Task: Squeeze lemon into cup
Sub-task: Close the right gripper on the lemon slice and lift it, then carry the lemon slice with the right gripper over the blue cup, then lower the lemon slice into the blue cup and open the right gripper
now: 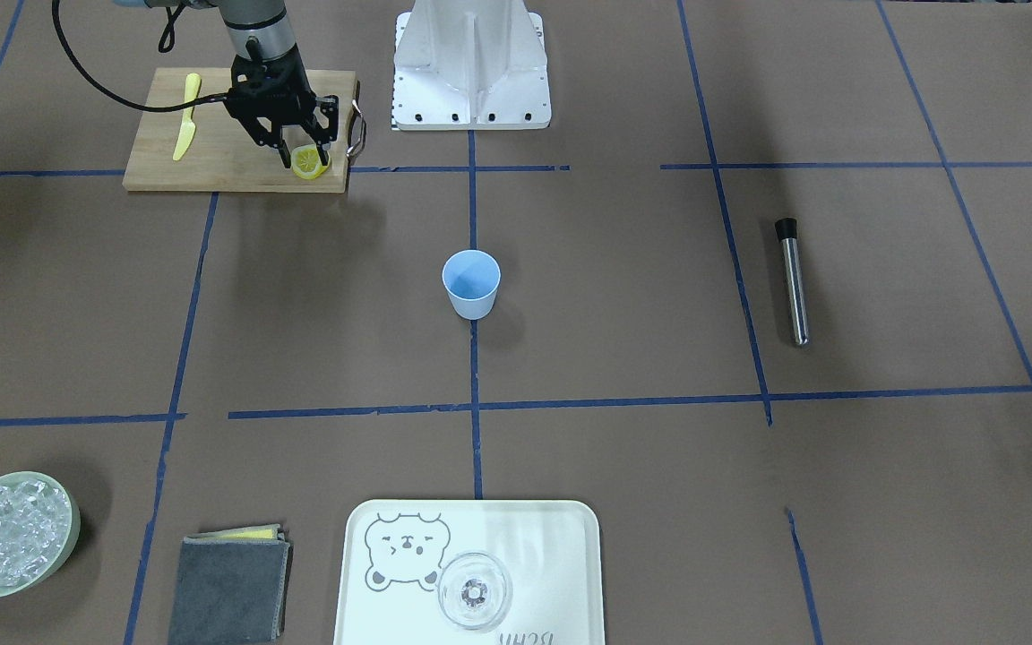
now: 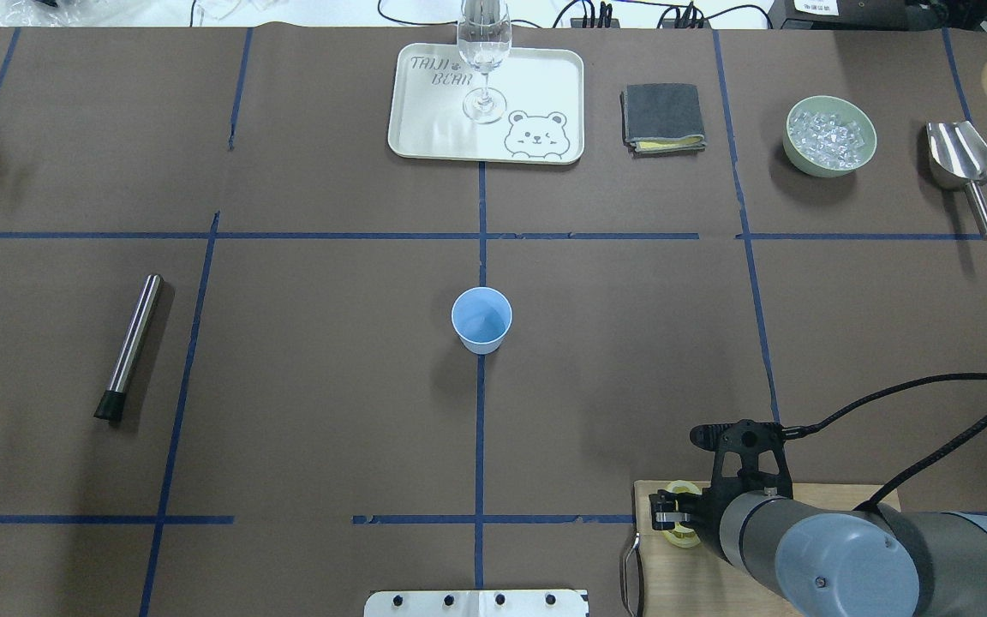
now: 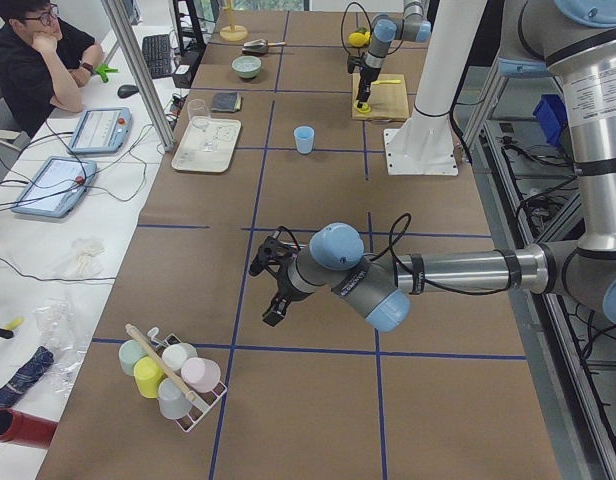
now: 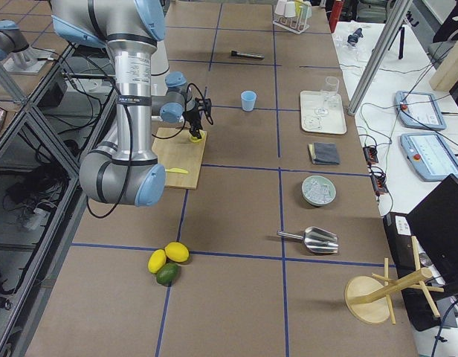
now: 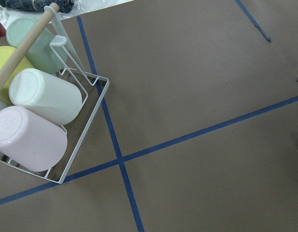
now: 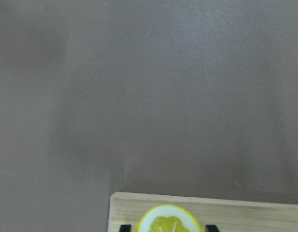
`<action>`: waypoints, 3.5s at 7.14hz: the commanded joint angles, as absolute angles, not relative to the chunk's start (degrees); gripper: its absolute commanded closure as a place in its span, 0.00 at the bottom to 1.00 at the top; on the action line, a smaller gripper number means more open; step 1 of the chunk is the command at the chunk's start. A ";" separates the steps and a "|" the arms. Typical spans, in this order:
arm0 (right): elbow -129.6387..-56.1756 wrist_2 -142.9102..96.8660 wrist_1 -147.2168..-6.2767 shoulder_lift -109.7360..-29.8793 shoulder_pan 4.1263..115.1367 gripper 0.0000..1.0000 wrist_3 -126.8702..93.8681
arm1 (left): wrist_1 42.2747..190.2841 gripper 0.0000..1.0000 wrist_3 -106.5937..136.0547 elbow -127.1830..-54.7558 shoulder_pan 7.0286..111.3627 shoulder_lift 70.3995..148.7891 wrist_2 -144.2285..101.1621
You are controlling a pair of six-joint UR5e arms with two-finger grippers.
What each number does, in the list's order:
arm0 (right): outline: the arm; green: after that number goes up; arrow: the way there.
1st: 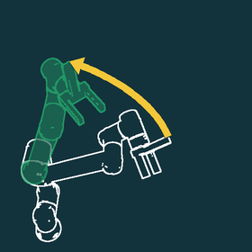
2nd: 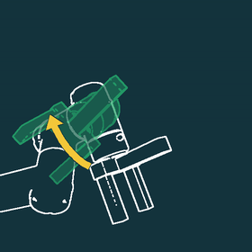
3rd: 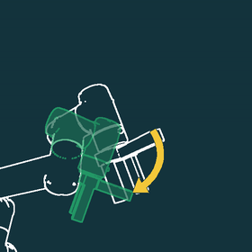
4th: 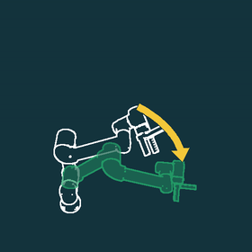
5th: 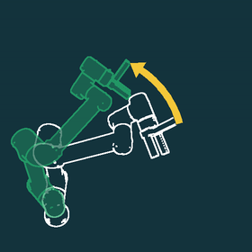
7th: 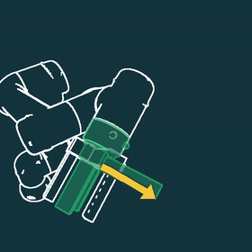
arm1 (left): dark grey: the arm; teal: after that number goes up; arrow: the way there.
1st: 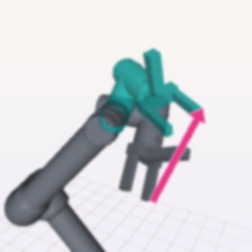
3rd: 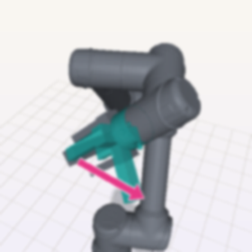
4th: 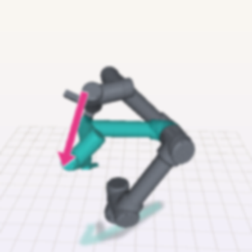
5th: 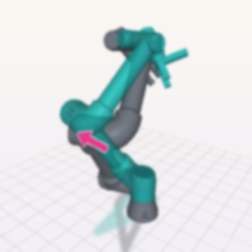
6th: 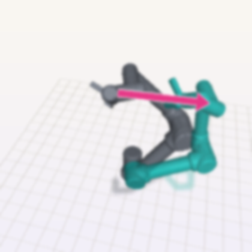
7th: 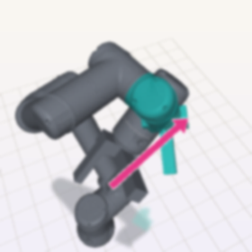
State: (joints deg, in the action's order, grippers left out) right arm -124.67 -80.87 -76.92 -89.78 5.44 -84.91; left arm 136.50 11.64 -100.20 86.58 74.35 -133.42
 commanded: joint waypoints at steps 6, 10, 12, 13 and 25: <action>-130.43 -84.64 -91.19 -82.40 9.58 0.42 -84.90 | 136.49 0.00 11.69 -100.28 86.57 74.36 -133.42; -126.67 -89.46 -107.23 -62.43 15.10 0.42 -84.20 | 136.58 0.00 11.69 -100.28 86.57 74.36 -133.42; -122.19 -90.79 -107.05 -57.59 19.05 0.42 -81.57 | 136.50 0.00 11.69 -100.37 86.57 74.36 -133.42; -118.43 -92.88 -106.96 -54.61 21.33 0.42 -79.82 | 136.49 0.00 11.69 -100.37 86.57 74.36 -133.42; -92.81 -96.15 -94.75 -41.92 25.93 0.36 -77.78 | 136.49 0.00 11.78 -100.37 86.48 74.53 -133.51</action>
